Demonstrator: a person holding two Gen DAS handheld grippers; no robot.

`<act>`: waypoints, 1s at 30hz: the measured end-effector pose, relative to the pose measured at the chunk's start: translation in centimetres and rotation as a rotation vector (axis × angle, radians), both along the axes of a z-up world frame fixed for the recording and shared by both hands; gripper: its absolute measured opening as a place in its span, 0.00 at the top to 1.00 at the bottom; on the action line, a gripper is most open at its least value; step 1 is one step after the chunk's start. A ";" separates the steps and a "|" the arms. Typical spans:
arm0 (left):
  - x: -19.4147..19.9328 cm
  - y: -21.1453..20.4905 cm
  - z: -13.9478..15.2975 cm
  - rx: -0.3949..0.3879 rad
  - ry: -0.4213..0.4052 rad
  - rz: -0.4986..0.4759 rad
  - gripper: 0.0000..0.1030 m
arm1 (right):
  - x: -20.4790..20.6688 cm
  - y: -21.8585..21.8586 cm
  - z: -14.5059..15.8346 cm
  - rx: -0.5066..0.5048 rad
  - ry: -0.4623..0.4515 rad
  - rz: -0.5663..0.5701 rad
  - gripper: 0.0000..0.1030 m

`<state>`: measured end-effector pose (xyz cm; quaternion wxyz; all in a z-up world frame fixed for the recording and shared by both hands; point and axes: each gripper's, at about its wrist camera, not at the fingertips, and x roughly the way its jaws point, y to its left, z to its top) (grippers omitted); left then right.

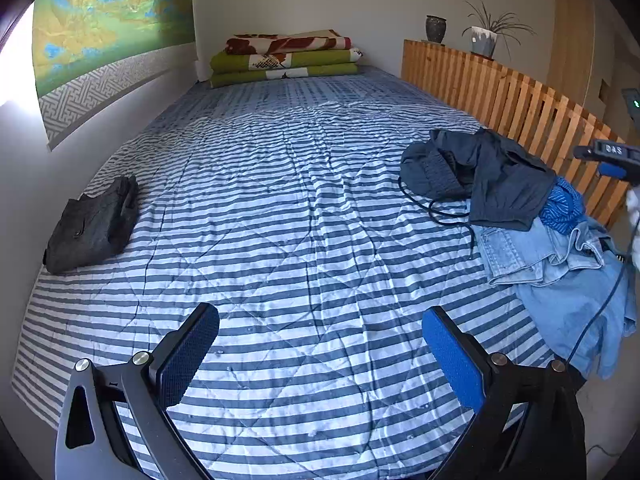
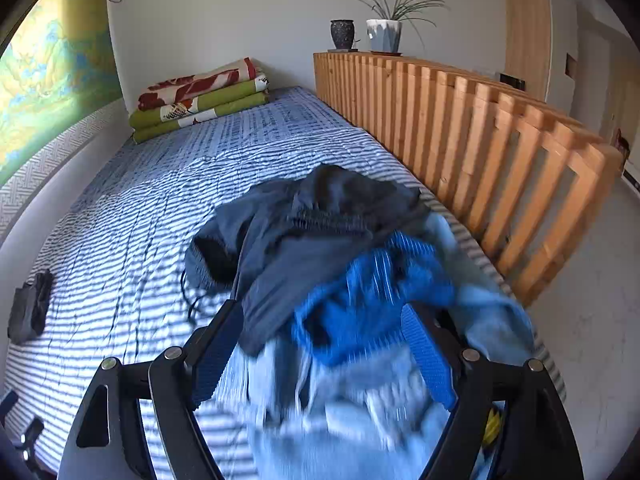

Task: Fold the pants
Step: 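Grasp the dark navy trousers from the clothes pile with the right gripper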

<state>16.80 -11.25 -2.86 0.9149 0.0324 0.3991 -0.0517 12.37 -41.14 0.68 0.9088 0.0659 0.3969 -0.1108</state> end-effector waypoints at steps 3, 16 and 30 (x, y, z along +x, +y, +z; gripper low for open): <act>0.9 1.1 -0.7 0.011 0.013 0.025 0.01 | 5.9 1.2 -1.0 -0.055 0.030 0.009 0.24; 4.2 5.5 -3.1 0.031 0.055 0.103 0.01 | 19.7 5.9 -9.9 -0.180 0.271 0.076 0.24; 2.9 4.8 -2.5 0.023 0.053 0.075 0.01 | 14.2 3.9 -5.7 -0.025 0.164 0.044 0.97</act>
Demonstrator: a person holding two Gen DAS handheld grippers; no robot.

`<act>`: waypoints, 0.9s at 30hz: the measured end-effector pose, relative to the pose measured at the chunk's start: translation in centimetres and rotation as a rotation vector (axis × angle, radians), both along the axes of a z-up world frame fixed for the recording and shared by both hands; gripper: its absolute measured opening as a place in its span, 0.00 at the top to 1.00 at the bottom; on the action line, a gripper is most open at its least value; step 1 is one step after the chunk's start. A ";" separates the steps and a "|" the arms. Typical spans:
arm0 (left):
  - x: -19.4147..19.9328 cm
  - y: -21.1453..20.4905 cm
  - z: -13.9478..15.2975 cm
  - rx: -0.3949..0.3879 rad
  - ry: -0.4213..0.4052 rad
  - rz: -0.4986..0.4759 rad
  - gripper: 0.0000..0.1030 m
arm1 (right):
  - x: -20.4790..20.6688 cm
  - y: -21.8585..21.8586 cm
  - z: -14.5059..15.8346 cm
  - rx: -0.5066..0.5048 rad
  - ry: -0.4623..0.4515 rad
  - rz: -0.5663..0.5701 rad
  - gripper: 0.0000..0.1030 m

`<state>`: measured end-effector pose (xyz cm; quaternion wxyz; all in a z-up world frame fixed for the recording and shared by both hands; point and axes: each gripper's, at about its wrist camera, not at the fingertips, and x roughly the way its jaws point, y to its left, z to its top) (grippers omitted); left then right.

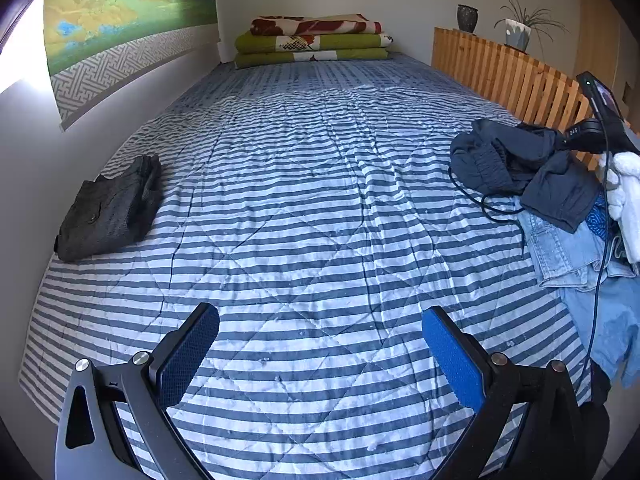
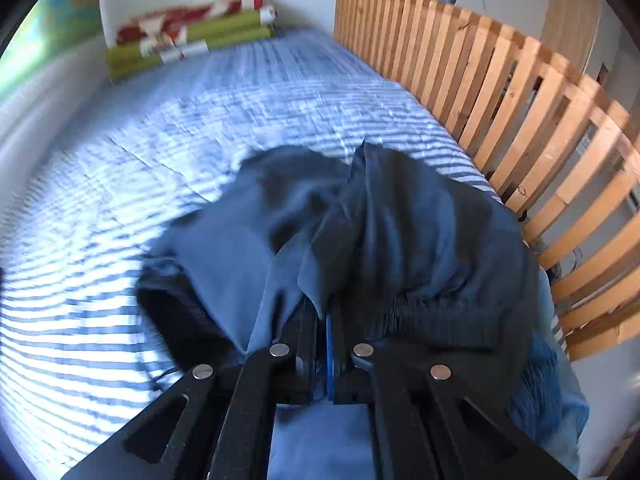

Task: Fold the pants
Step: 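Grasp the dark navy trousers from the clothes pile with the right gripper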

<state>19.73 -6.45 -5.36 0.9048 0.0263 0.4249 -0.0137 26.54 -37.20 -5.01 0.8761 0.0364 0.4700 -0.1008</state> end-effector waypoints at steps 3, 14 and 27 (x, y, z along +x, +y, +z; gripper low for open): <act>-1.1 0.7 0.9 -0.024 -0.021 -0.001 0.01 | -4.3 1.2 2.8 0.099 -0.060 0.044 0.99; -6.5 6.1 2.7 -0.023 -0.071 0.055 0.01 | -14.6 11.7 5.9 0.306 -0.063 0.279 0.98; -10.7 19.8 4.4 -0.040 -0.121 0.350 0.01 | -17.8 38.4 4.4 0.577 0.053 0.810 0.97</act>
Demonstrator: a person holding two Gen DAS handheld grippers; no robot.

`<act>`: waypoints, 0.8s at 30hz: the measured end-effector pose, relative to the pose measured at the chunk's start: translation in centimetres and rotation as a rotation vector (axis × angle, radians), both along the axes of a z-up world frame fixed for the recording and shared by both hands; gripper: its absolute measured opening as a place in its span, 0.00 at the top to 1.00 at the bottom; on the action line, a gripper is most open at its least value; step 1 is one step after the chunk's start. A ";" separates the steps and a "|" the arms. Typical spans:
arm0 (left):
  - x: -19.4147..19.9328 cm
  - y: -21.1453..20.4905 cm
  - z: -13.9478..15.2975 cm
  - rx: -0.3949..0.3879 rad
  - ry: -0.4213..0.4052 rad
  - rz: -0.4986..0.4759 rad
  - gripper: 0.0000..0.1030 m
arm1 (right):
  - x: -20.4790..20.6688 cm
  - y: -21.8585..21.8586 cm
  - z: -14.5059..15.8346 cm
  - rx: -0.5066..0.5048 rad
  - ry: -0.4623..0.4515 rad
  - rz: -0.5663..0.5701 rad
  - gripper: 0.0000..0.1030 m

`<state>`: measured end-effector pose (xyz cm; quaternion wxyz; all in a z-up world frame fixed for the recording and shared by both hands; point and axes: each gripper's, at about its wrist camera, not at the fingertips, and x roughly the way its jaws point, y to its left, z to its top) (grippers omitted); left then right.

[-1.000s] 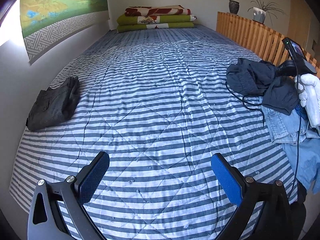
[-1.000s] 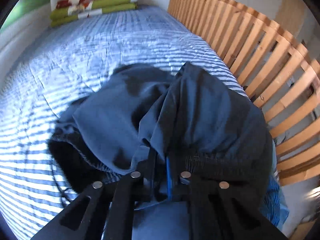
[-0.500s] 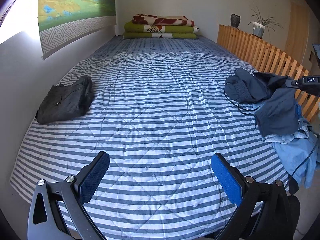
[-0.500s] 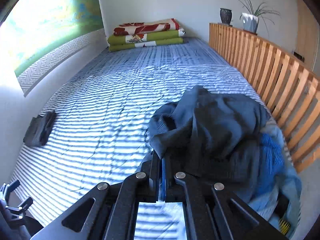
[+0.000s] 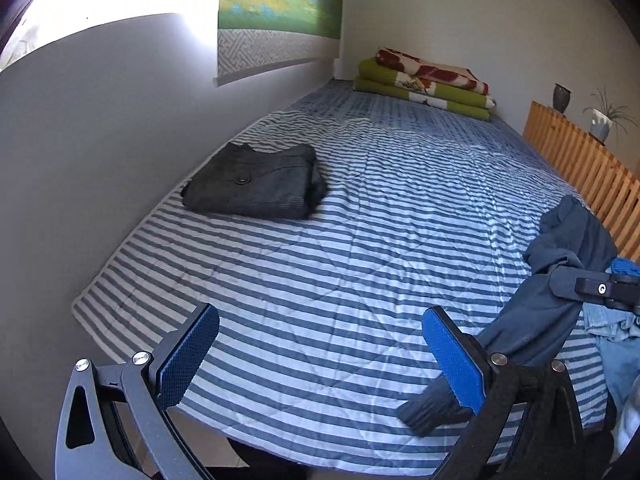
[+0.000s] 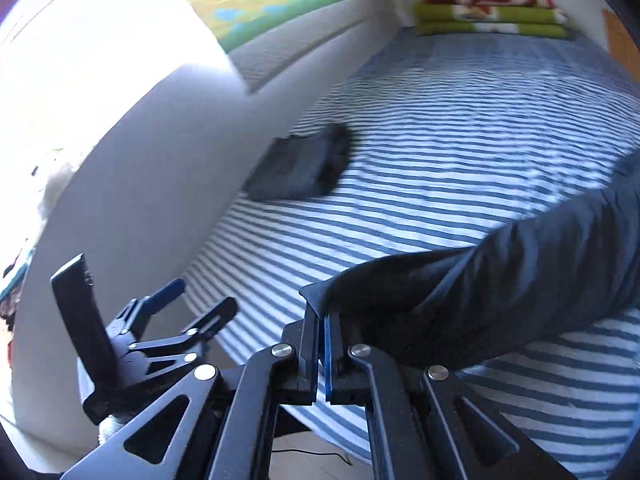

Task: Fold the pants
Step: 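Pull the navy trousers out and lay them across the bed with the right gripper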

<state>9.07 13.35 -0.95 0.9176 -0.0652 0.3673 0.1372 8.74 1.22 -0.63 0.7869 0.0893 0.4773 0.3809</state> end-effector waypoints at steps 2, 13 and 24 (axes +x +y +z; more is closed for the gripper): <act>-0.1 0.7 0.2 0.013 0.003 -0.012 0.01 | 0.4 -0.3 -0.2 0.000 0.026 0.021 0.92; 6.2 -10.6 -3.7 0.052 0.128 -0.373 0.01 | 4.8 -18.8 -3.5 -0.280 -0.013 -0.497 0.64; 18.5 -22.9 -11.0 0.048 0.333 -0.613 0.01 | 12.1 -34.7 -9.1 -0.255 0.154 -0.796 0.52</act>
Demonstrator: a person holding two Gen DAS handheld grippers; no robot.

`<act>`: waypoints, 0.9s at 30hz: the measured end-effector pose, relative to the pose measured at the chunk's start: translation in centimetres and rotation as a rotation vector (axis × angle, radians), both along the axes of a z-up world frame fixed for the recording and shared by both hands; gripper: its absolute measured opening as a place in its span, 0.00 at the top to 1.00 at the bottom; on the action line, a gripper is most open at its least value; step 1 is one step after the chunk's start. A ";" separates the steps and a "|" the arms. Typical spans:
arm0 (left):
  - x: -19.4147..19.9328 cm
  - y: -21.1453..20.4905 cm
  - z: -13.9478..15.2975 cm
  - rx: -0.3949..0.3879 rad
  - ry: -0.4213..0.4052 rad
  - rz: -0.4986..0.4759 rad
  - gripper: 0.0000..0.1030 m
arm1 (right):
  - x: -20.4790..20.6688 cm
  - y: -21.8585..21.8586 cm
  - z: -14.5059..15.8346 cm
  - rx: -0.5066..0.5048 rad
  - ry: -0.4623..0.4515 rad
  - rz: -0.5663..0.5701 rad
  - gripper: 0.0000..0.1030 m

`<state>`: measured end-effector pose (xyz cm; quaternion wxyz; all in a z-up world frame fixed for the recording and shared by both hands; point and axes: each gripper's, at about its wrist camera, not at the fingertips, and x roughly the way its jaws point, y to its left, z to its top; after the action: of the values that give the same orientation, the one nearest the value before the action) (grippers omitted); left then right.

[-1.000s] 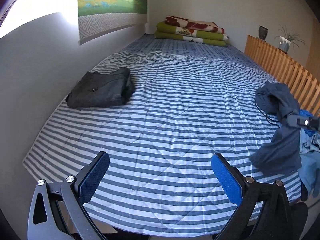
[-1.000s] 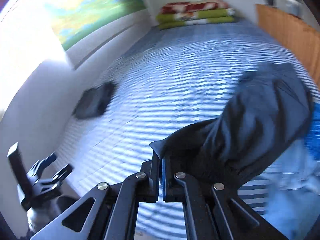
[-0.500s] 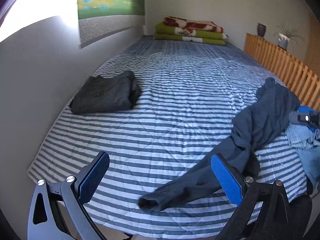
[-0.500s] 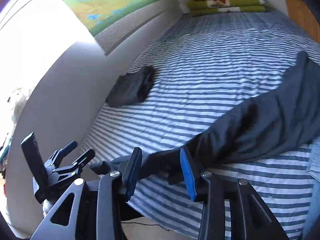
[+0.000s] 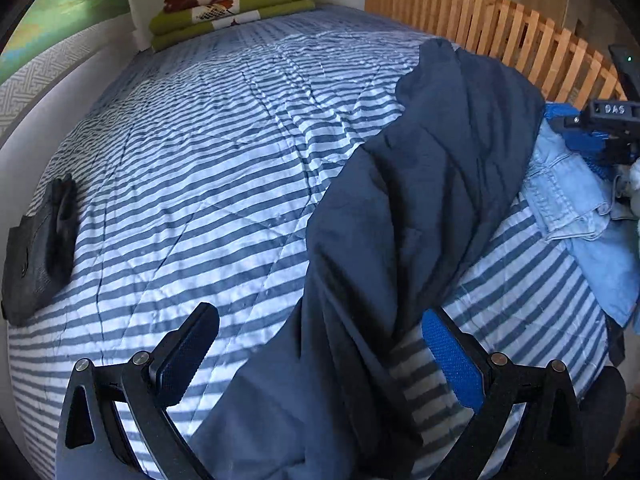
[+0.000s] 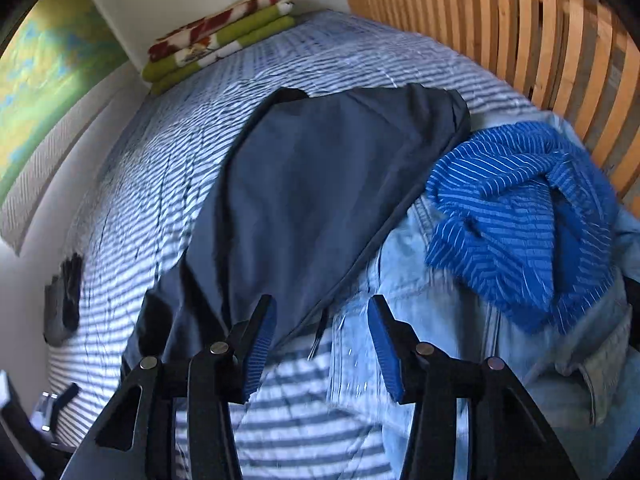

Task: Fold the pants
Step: 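Pull the navy trousers out and lay them across the bed with the right gripper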

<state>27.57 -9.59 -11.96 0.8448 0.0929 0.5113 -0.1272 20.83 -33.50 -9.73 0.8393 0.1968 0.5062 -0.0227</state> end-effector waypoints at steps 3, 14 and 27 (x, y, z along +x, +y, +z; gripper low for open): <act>2.7 -0.7 -2.2 -0.028 0.081 0.009 0.02 | 2.4 -1.2 -1.1 0.032 0.027 -0.025 0.51; 3.9 -0.2 -2.9 -0.088 0.082 0.028 0.90 | 5.7 -0.4 -3.4 -0.094 0.070 -0.090 0.87; -1.6 17.8 5.2 -0.179 -0.076 0.308 0.93 | -7.6 14.2 2.1 -0.028 -0.114 0.308 0.98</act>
<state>25.95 8.18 -6.78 0.8780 -0.0574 0.4737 -0.0375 13.19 -19.27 -7.60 0.8630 0.1063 0.4814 0.1104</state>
